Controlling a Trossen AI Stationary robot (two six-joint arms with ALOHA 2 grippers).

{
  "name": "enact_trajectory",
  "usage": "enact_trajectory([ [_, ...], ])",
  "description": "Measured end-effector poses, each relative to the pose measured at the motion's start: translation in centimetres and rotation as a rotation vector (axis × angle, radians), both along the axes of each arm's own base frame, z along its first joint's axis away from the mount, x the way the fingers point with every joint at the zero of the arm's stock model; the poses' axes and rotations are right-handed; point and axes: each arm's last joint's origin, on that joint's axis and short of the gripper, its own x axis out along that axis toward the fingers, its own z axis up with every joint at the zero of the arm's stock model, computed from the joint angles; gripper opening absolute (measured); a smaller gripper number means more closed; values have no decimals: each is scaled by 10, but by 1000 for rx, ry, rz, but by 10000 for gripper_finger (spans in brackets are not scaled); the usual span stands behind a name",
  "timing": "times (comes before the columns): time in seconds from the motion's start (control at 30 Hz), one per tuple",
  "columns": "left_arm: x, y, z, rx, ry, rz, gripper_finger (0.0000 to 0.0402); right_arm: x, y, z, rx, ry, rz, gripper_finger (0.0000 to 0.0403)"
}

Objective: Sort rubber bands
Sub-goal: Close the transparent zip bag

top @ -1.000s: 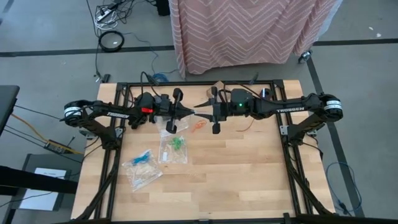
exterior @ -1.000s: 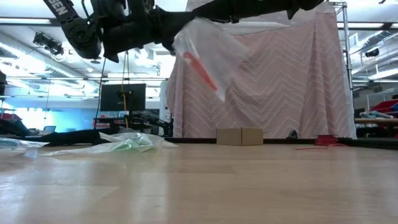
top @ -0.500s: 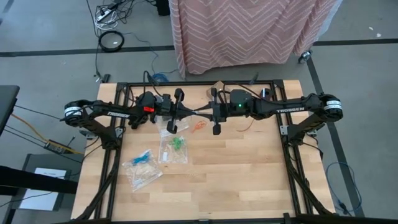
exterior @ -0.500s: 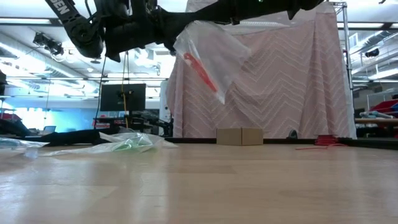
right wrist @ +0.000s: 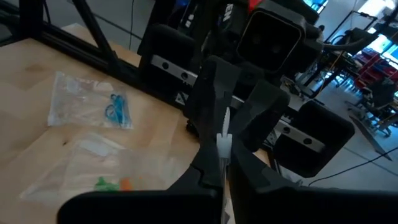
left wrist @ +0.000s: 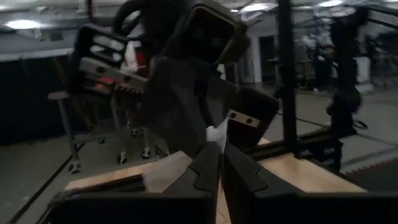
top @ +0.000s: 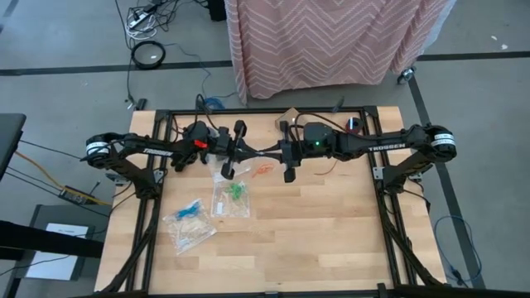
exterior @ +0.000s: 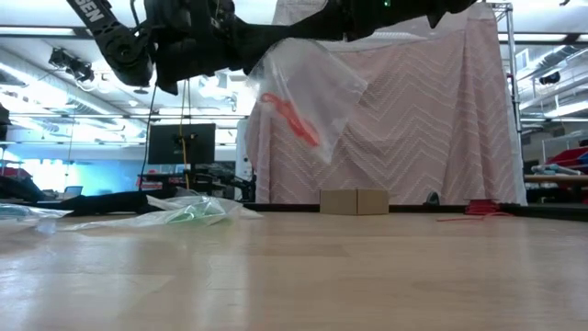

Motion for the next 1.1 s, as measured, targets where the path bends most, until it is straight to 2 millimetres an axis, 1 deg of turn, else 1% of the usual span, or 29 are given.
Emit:
enact_trajectory([
  [0.13,0,-1,0,50,-10,-31,43,0,2,0,-10,3,4,2],
  [0.33,0,-1,0,48,-8,-22,83,0,1,0,-11,4,-6,1],
  [0.4,0,0,0,38,-8,7,88,0,1,0,-13,6,-13,1],
  [0.5,0,0,0,28,-9,48,73,0,3,0,-17,6,-24,1],
  [0.6,1,1,0,27,-12,77,24,0,3,-1,-16,13,-28,1],
  [0.63,1,1,0,25,-11,83,14,0,3,-1,-14,15,-28,1],
  [0.97,1,2,-1,-12,5,103,3,-1,2,-2,-30,23,-51,0],
  [1.1,1,3,-2,-16,11,122,2,-2,1,-5,-41,70,-107,0],
])
